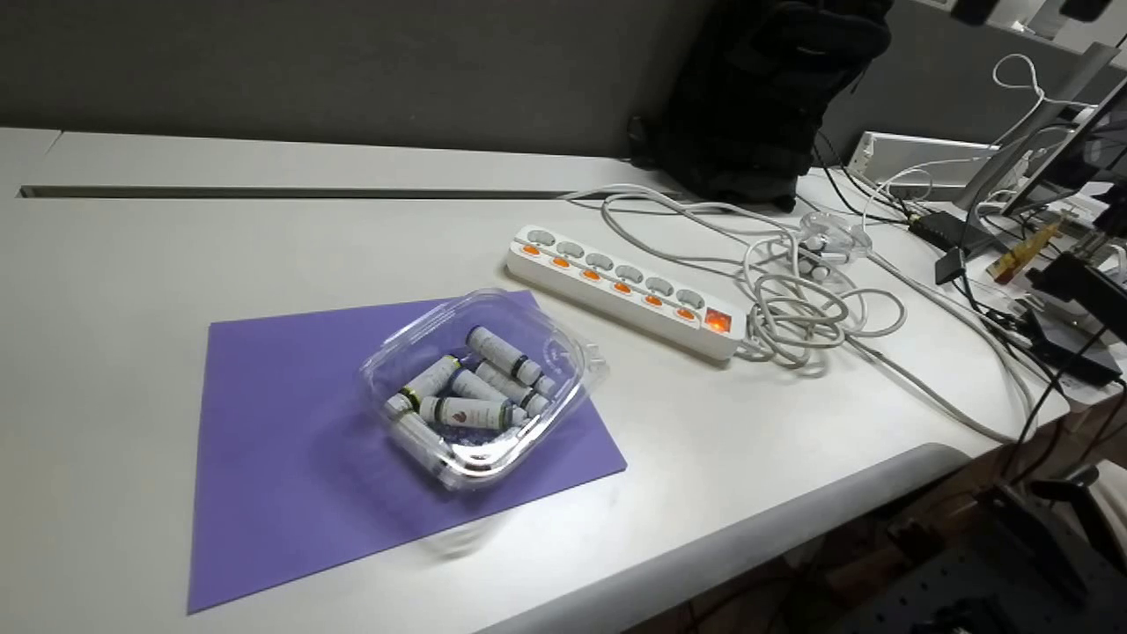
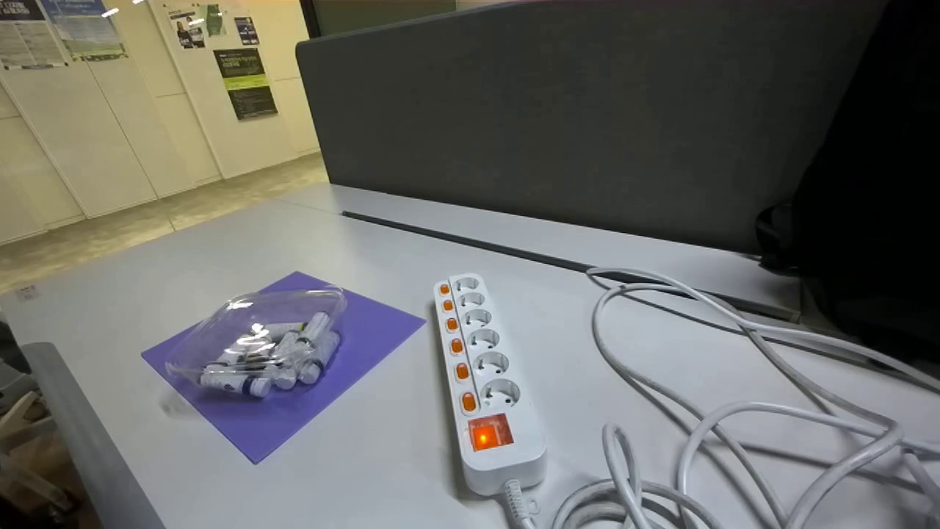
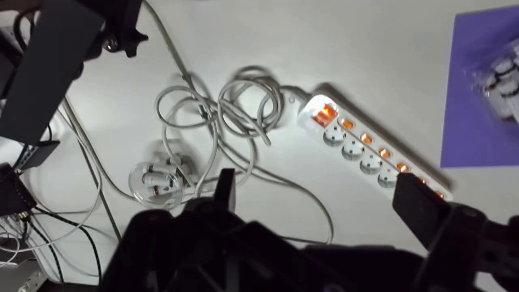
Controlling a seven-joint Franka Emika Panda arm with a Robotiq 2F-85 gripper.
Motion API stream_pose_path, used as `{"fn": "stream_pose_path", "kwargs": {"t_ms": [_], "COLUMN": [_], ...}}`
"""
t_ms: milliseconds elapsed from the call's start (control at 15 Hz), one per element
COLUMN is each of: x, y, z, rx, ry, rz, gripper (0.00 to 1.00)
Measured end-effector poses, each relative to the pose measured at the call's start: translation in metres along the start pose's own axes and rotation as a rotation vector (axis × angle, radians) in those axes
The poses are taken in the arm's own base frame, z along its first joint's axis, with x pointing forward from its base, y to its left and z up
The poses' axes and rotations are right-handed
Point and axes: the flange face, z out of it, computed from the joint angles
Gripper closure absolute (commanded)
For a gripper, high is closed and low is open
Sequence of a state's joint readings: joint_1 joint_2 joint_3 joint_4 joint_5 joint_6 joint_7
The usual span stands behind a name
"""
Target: Push down on the third button from the left on the adaptor
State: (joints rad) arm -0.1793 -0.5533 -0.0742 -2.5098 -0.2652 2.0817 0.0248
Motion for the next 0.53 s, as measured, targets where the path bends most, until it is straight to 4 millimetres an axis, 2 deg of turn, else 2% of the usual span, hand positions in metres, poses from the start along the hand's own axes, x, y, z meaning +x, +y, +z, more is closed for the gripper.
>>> {"fn": "stream_pose_path", "kwargs": {"t_ms": [133,200,333,533], "x": [0.015,0.023,0.036,0.055], "y": [-0.006,-0.011,-0.025,-0.055], "z": [-0.001,0.001,0.012,0.039], "rx": [0.022,0.032,0.044,0.054], "ry": [0.095,0.131,0.163,0.15], "rz": [0.037,0.047,0.049,0.03], "gripper": [0.0,0.18,0.32,0.55]}}
